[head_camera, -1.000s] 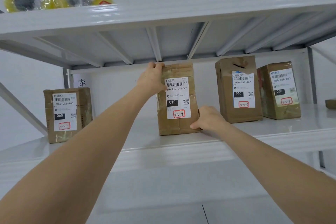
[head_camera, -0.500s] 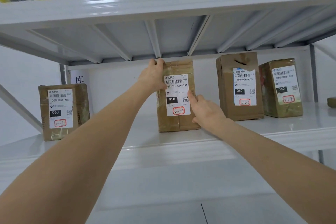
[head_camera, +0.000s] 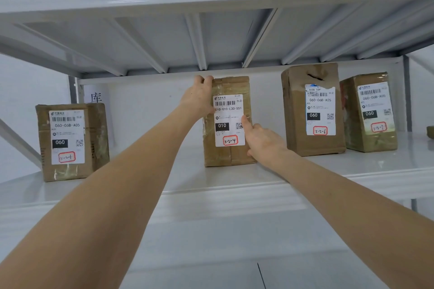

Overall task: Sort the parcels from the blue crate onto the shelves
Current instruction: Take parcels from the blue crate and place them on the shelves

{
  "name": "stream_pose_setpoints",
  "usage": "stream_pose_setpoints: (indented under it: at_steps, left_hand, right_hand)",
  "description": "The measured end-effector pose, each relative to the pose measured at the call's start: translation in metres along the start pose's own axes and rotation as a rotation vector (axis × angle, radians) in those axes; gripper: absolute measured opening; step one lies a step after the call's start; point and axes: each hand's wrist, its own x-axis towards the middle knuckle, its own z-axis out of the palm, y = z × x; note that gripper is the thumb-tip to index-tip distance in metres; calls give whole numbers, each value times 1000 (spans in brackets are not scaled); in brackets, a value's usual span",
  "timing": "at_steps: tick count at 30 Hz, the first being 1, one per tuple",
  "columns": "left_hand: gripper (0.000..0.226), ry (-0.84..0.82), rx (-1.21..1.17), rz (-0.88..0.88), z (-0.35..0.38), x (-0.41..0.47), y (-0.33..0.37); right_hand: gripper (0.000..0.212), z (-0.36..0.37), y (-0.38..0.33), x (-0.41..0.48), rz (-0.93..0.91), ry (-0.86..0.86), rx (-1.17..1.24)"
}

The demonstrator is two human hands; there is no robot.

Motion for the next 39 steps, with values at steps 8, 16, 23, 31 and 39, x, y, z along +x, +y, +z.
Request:
stream_pose_setpoints:
  at_steps: [8,16,23,31,39]
  left_hand:
    - [79,5,2,2,13,12,-5]
    - [81,10,5,3,21,17,-8]
    - [80,12,5,-2,24,20,-9]
    - [89,-13,-8,13,23,21,-12]
    - [98,-69,-80,-16,16,15,-13]
  right_hand:
    - [83,8,2,12,1,20,4]
    - [77,14,2,20,13,21,27]
    - [79,15,2,21,22,9,41]
    - [83,16,2,17,58,23,107]
    - [83,7,-2,3,94,25,148]
